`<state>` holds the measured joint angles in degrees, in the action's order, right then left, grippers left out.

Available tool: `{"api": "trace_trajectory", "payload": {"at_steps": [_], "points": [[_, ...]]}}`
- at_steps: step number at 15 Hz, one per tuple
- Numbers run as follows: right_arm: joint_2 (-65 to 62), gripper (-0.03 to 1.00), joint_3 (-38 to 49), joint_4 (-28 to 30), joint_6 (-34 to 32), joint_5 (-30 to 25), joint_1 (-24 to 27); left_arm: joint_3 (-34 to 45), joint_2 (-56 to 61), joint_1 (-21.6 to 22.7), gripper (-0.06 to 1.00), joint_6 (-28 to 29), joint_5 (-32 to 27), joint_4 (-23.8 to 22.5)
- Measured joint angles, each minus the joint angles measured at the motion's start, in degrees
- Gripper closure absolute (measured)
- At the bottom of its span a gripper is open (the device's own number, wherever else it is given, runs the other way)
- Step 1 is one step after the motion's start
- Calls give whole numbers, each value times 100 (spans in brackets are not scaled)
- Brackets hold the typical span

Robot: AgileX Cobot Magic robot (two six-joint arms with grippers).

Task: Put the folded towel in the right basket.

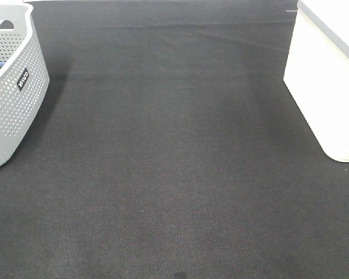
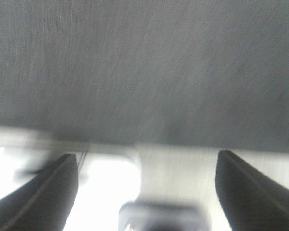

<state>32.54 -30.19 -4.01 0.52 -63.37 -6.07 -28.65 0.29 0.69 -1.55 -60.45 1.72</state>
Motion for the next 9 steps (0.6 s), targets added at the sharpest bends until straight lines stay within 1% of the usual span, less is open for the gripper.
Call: {"api": "trace_trajectory", "payload": {"at_steps": [2,7,9], "points": [[-940,23,103,69,86,195,0,0,0,0,-3,0,0,0],[-2945,23,126,86,212,229,0,0,0,0,-3,0,0,0],[-3186,23,126,86,212,229,0,0,0,0,-3,0,0,0]]}}
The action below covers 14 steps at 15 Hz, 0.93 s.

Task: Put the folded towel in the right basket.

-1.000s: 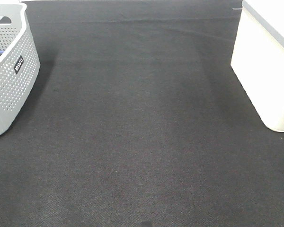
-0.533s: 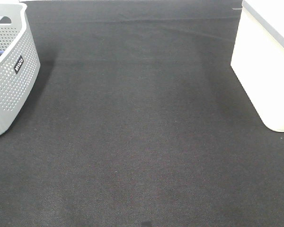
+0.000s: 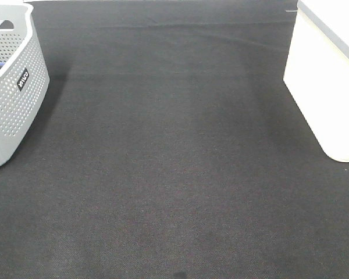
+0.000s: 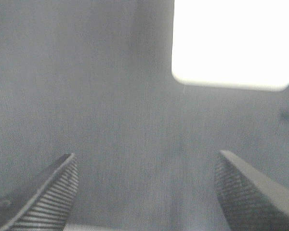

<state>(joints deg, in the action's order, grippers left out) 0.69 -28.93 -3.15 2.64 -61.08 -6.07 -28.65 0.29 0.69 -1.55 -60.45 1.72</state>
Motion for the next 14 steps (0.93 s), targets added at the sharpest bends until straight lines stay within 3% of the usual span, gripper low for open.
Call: {"api": "trace_trajectory", "payload": {"at_steps": [9,14], "points": [[-17,23,0,-6,0,0,0,0,0,0,-3,0,0,0],[-86,23,6,-74,0,0,395,0,0,0,-3,0,0,0]]}}
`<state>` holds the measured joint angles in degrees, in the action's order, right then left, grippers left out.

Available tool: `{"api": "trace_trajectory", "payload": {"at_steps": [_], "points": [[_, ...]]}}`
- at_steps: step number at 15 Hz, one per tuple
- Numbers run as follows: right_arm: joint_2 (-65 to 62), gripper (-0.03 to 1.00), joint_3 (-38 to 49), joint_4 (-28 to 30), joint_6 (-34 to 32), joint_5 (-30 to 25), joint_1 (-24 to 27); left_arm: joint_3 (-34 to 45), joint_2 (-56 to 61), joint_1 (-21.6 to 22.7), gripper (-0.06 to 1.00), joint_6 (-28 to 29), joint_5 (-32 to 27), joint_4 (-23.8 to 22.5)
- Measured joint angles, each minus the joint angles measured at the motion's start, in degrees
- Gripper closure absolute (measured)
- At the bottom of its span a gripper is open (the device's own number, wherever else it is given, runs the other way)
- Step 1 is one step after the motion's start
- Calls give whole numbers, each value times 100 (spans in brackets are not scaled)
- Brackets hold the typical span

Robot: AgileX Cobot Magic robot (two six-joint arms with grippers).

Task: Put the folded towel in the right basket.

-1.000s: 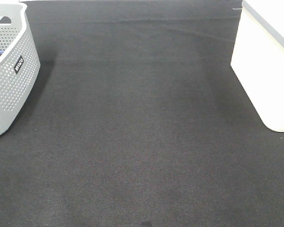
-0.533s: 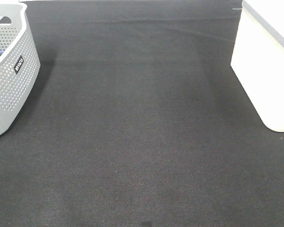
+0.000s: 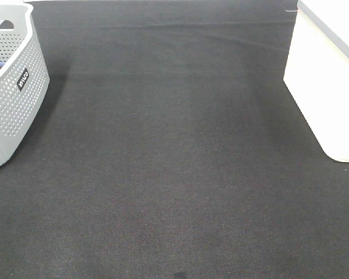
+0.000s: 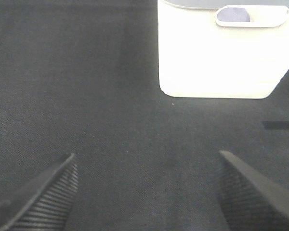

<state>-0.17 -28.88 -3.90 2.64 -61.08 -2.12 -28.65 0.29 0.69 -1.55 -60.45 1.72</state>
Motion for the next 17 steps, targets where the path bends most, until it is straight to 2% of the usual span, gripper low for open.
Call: {"api": "trace_trajectory", "payload": {"at_steps": [17], "points": [[-23,23,6,-23,0,0,0,0,0,0,-3,0,0,0]]}}
